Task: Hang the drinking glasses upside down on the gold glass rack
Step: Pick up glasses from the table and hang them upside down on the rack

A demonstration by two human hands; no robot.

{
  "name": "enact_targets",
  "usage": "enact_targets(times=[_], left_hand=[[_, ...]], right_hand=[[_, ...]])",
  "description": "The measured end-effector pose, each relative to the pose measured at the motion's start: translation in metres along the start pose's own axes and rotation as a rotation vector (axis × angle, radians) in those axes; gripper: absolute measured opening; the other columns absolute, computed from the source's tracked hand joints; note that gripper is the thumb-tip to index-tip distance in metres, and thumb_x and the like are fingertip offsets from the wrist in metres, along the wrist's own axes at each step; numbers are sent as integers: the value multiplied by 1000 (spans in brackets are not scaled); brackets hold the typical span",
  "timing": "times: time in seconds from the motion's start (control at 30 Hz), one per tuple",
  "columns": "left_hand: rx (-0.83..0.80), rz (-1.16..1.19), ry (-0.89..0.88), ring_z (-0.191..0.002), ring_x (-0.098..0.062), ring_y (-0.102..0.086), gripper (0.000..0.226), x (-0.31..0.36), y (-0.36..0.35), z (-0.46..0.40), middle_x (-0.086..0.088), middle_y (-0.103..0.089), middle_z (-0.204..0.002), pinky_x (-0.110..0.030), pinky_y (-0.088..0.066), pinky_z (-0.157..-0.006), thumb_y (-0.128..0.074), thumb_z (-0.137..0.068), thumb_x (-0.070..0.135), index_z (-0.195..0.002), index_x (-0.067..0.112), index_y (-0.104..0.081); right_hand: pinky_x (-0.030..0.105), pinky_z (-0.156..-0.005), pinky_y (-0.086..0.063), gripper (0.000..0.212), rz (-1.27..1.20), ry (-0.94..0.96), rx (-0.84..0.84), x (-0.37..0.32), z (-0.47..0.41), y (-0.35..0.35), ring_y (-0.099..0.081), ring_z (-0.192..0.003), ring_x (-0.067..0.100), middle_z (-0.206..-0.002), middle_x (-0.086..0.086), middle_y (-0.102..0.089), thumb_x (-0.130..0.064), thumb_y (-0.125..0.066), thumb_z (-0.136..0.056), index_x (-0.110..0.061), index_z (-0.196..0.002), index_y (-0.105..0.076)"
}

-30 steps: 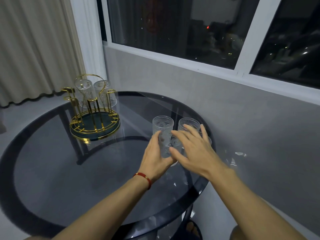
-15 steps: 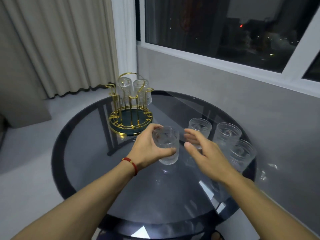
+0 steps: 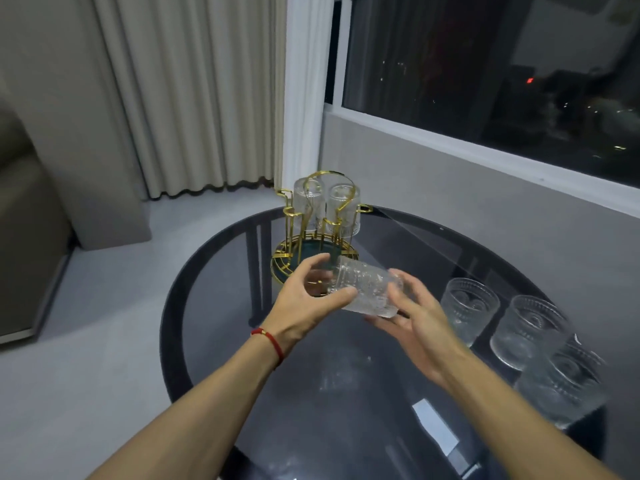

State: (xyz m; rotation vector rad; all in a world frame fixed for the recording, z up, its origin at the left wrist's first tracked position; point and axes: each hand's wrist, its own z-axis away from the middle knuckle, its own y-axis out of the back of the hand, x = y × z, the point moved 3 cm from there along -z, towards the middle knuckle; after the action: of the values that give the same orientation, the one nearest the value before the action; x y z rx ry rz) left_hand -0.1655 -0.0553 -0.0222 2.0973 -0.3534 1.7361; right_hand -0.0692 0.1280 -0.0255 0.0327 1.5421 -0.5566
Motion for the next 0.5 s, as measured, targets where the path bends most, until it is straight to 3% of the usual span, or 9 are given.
enact_targets(times=[0.1, 0.17, 0.23, 0.3, 0.4, 0.5], left_hand=[[99, -85, 25, -118, -15, -57, 52, -19, 13, -5, -3, -60, -129, -40, -51, -102, -59, -82, 46, -131, 30, -56], [139, -408, -22, -133, -19, -44, 53, -34, 17, -10, -5, -49, -143, -44, -41, -112, -51, -87, 36, -139, 26, -53], [100, -667, -52, -146, -20, -27, 60, -46, 11, -14, -3, -35, -156, -43, -34, -114, -54, -90, 34, -149, 28, -43], [91, -748, -40, -151, -17, -16, 66, -53, 6, -17, 2, -29, -161, -42, -37, -113, -54, -88, 39, -152, 29, -39], [122, -801, -42, -153, -17, -9, 68, -52, -4, -17, 5, -35, -156, -41, -42, -112, -52, -84, 42, -150, 27, -42], [103, -841, -43, -153, -20, -8, 72, -49, -6, -18, 6, -37, -154, -42, -46, -108, -51, -81, 43, -150, 28, -42]], right_hand=[[46, -98, -61, 41, 234, 125, 77, -14, 3, 6, -74, -117, 30, -125, 11, -74, -12, -69, -98, -31, -134, -63], [48, -100, -59, 46, 369, 230, 76, -28, 8, 6, -71, -120, 28, -127, 7, -72, -22, -78, -90, -39, -131, -66], [36, -92, -62, 53, 485, 355, 67, -49, 15, -1, -71, -118, 22, -126, -2, -73, -31, -81, -80, -45, -130, -67], [33, -92, -61, 53, 538, 451, 49, -72, 12, -15, -70, -121, 18, -127, -5, -73, -28, -81, -83, -47, -130, -67], [35, -100, -57, 52, 547, 518, 32, -96, -4, -43, -66, -123, 3, -128, -12, -73, -22, -80, -90, -48, -132, -66], [35, -102, -54, 52, 600, 584, 40, -116, -23, -80, -61, -126, 4, -136, -15, -65, -25, -77, -93, -47, -138, -62]])
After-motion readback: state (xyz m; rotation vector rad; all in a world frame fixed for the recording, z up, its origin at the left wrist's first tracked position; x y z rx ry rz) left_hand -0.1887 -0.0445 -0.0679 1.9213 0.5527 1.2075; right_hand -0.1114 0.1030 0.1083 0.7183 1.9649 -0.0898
